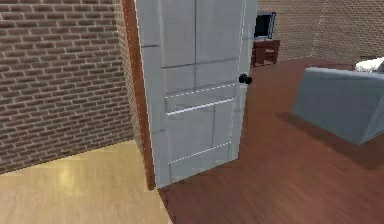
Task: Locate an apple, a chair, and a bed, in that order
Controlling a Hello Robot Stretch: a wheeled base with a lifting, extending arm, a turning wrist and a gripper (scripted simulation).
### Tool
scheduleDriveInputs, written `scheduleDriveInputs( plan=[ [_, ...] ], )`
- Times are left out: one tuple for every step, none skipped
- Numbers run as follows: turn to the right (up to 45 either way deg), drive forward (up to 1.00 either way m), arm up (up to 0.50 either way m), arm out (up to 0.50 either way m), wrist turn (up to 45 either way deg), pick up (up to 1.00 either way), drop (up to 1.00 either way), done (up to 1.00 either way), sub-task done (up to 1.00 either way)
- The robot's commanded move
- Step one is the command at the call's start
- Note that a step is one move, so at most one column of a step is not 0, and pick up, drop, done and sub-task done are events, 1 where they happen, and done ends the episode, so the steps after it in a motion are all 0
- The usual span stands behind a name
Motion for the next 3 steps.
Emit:
scheduleDriveInputs(
  plan=[
    [-12.0,0.0,0.0,0.0,0.0,0.0,0.0,0.0,0.0],
    [0.0,0.05,0.0,0.0,0.0,0.0,0.0,0.0,0.0],
    [45.0,0.0,0.0,0.0,0.0,0.0,0.0,0.0,0.0]
  ],
)
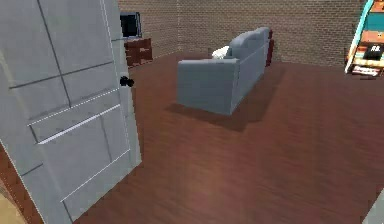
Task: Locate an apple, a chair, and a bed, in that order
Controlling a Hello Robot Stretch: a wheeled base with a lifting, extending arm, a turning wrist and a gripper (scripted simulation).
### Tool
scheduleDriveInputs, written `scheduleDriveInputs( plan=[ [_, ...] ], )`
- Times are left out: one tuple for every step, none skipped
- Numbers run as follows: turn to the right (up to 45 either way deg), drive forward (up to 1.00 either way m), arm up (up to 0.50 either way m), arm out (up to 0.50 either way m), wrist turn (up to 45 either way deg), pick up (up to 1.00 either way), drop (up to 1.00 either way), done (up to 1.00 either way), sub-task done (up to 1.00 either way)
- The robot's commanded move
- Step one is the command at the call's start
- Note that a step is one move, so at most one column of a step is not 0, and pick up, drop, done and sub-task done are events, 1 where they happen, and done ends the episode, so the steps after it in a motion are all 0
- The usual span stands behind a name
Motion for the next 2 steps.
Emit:
scheduleDriveInputs(
  plan=[
    [21.0,0.0,0.0,0.0,0.0,0.0,0.0,0.0,0.0],
    [0.0,1.0,0.0,0.0,0.0,0.0,0.0,0.0,0.0]
  ],
)
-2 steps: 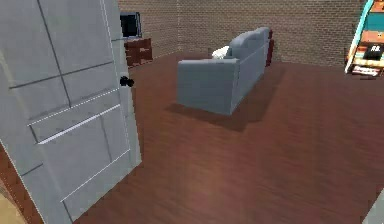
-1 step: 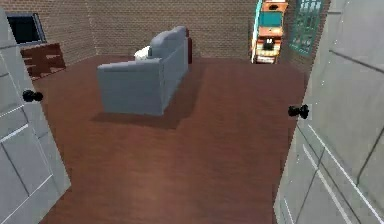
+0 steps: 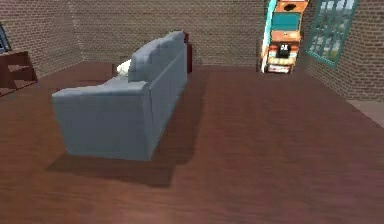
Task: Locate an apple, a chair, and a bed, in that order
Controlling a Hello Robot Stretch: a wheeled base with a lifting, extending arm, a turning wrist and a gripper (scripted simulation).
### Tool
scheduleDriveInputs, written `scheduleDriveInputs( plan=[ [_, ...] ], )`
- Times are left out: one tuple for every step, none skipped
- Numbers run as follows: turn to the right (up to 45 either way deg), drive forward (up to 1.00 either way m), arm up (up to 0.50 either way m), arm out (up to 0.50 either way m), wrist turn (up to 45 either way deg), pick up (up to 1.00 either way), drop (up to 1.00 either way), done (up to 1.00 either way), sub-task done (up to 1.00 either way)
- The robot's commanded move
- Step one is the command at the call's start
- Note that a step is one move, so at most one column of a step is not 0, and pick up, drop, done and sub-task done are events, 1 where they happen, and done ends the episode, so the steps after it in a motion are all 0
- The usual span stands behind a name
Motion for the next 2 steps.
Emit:
scheduleDriveInputs(
  plan=[
    [0.0,0.5,0.0,0.0,0.0,0.0,0.0,0.0,0.0],
    [45.0,0.0,0.0,0.0,0.0,0.0,0.0,0.0,0.0]
  ],
)
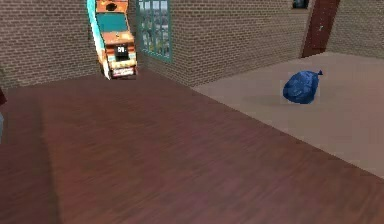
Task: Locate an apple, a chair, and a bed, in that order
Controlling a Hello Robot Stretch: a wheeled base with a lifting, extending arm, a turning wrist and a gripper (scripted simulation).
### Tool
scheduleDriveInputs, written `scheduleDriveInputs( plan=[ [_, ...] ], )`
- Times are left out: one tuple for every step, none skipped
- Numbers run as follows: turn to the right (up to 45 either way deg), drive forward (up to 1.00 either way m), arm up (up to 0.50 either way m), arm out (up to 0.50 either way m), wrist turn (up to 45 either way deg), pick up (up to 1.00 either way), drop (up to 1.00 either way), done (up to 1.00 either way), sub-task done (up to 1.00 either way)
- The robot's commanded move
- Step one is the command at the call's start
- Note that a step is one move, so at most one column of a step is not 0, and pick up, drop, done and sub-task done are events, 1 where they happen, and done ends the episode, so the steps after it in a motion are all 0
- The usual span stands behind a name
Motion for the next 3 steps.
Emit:
scheduleDriveInputs(
  plan=[
    [6.0,0.0,0.0,0.0,0.0,0.0,0.0,0.0,0.0],
    [0.0,0.45,0.0,0.0,0.0,0.0,0.0,0.0,0.0],
    [42.0,0.0,0.0,0.0,0.0,0.0,0.0,0.0,0.0]
  ],
)
